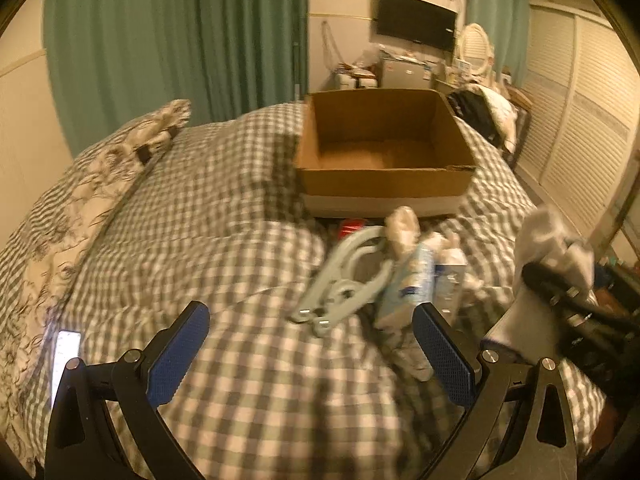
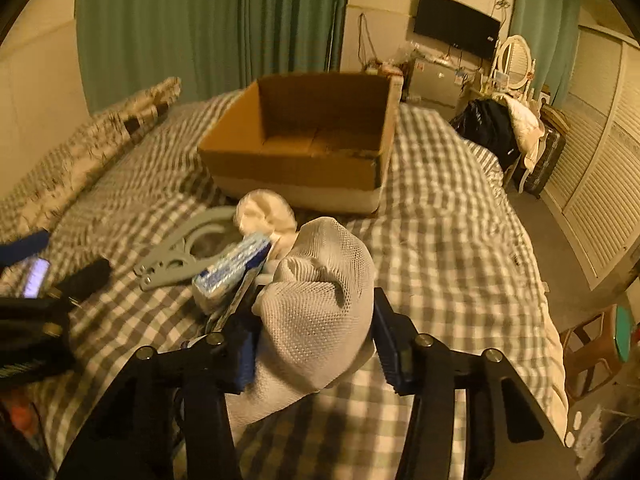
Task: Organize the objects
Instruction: 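Grasp the white knit sock with the right tool while the left tool grasps the blue toothpaste box, then carry the sock and toothpaste box over the cardboard box and open both tools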
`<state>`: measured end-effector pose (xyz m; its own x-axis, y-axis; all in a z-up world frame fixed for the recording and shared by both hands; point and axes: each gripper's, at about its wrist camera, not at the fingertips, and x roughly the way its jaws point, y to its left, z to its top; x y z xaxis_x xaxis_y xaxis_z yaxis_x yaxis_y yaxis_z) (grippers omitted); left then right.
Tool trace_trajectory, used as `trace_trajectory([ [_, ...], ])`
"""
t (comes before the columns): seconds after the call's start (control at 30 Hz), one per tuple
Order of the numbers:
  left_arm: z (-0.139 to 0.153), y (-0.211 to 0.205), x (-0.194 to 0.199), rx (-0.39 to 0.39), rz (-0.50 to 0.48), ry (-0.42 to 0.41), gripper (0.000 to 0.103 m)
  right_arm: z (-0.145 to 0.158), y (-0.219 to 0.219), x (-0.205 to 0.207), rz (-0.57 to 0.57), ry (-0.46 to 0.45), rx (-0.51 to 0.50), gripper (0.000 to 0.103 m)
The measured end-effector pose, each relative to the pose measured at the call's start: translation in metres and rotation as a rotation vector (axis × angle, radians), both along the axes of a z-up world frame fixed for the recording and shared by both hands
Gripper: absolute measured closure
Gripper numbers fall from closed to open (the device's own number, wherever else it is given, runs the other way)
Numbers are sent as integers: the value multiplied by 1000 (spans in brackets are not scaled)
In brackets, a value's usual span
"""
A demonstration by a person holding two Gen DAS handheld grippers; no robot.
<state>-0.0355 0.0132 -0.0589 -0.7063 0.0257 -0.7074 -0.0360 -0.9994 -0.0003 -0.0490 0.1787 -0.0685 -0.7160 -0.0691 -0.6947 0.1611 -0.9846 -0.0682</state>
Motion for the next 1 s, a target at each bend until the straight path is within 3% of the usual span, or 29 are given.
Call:
trace_trajectory([
  [0.2,-20,29,-21,-73,-40,-47,12,27,30,11,-30,64,-39,55],
  [0.47,-41,61,-35,-115,-139,-97,15,14,54,3,-44,31,-89,55],
  [0.57,-46,63,-45,-89,-154,-128,31,8,58,-2,-39,17,-101,55],
  [0.7,-51,66,-51,-69,-183,-163,80,0,63,-6,-38,-3,-111,55],
  [1.0,-34,61,-34,-40,-206,-128,86,3,57,1,-35,0,-96,55],
])
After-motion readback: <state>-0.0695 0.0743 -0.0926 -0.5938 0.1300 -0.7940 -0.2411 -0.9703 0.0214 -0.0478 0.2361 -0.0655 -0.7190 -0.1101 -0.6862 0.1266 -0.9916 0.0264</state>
